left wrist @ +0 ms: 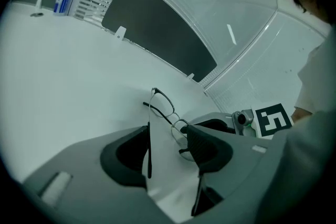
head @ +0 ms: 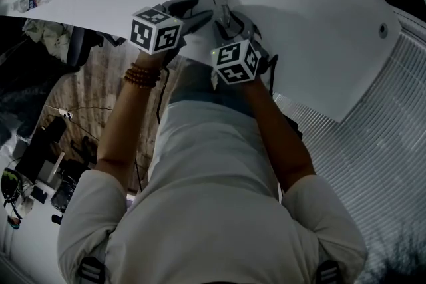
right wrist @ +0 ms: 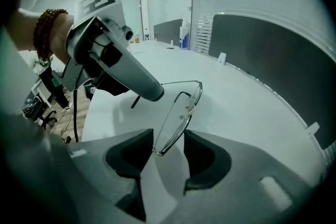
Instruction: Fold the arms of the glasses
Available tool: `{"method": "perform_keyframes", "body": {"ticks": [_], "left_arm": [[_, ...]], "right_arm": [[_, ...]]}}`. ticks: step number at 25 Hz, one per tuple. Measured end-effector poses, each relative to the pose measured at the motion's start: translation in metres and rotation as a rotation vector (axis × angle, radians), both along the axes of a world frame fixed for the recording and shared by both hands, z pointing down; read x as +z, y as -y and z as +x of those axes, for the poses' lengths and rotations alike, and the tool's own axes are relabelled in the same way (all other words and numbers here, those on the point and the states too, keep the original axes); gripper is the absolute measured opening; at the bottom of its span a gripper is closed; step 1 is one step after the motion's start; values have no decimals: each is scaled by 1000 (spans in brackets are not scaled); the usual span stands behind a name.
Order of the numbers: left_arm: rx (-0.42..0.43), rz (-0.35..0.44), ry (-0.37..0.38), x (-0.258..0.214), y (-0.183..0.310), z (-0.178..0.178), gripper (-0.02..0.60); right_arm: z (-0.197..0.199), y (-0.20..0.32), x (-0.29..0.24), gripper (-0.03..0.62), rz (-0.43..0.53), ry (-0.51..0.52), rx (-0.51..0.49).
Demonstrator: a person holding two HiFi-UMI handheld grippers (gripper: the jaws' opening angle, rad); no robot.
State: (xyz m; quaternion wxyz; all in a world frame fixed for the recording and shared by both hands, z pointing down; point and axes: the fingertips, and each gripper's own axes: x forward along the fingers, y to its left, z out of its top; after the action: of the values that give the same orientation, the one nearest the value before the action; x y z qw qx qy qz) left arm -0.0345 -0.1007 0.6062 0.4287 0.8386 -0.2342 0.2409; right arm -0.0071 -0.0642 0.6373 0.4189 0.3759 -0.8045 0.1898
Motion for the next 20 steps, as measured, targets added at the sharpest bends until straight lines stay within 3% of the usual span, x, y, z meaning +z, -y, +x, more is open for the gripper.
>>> {"method": "perform_keyframes", "body": {"ticks": [8,15,20], "left_arm": [[5,-39,-17,6,-6,8,242],[-5,-116,-86,16,-15,9,253],[-18,-132,-137,14,-14,9,245]], "right_arm": [[-12,-5,-4,183,92,-71,-113],[-29,-13,-1,183,194,-190,-268],[-30,-17,-1,167,251,-247,-327]]}}
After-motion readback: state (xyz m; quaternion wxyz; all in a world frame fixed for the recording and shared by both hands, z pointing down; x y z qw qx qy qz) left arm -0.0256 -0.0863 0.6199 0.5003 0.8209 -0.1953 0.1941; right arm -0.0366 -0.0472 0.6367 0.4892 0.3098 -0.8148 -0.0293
